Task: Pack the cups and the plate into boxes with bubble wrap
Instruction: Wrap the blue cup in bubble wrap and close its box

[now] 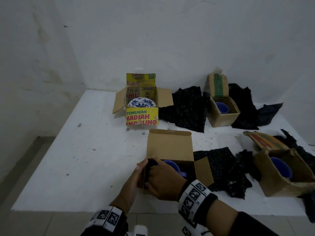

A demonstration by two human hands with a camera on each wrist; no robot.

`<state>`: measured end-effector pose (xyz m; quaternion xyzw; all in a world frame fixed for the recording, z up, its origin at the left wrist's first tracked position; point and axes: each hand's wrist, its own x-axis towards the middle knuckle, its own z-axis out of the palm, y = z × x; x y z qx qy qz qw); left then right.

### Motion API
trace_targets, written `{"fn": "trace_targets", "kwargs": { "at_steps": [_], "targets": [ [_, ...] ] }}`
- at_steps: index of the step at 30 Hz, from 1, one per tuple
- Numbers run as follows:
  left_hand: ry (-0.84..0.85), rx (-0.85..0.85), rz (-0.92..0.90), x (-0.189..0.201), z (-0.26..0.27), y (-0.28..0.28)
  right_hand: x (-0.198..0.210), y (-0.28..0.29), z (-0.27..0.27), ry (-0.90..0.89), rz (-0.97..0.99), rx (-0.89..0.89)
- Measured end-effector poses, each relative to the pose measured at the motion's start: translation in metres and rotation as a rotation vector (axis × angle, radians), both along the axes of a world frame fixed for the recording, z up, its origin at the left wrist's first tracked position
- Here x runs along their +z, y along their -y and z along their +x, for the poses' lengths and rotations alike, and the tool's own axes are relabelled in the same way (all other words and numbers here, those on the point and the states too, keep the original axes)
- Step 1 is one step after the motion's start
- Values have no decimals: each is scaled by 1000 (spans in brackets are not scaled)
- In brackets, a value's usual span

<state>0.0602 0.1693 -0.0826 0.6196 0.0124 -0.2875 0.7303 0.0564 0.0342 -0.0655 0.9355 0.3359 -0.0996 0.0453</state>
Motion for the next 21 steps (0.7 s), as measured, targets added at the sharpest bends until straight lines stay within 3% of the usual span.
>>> {"fn": "trace_targets", "kwargs": {
  "at_steps": [5, 10, 12, 15, 17, 19, 21],
  "targets": [
    [31, -32, 31, -11, 0, -7, -14, 0, 16, -130, -174, 27],
    [17, -39, 82, -21, 7, -13, -16, -1, 19, -81, -238, 84],
    [19, -59, 118, -28, 13, -9, -14, 0, 19, -64, -196, 103],
    [155, -10, 160, -28, 8, -4, -19, 10, 12, 31, 49, 64],
    [157, 41, 137, -28, 1, -2, -28, 20, -1, 187, 281, -95],
    [190, 85, 151, -32, 0, 2, -32, 30, -19, 288, 470, -393],
    [192, 111, 164, -33, -1, 7, -35, 38, -32, 231, 493, -637]
  ]
}}
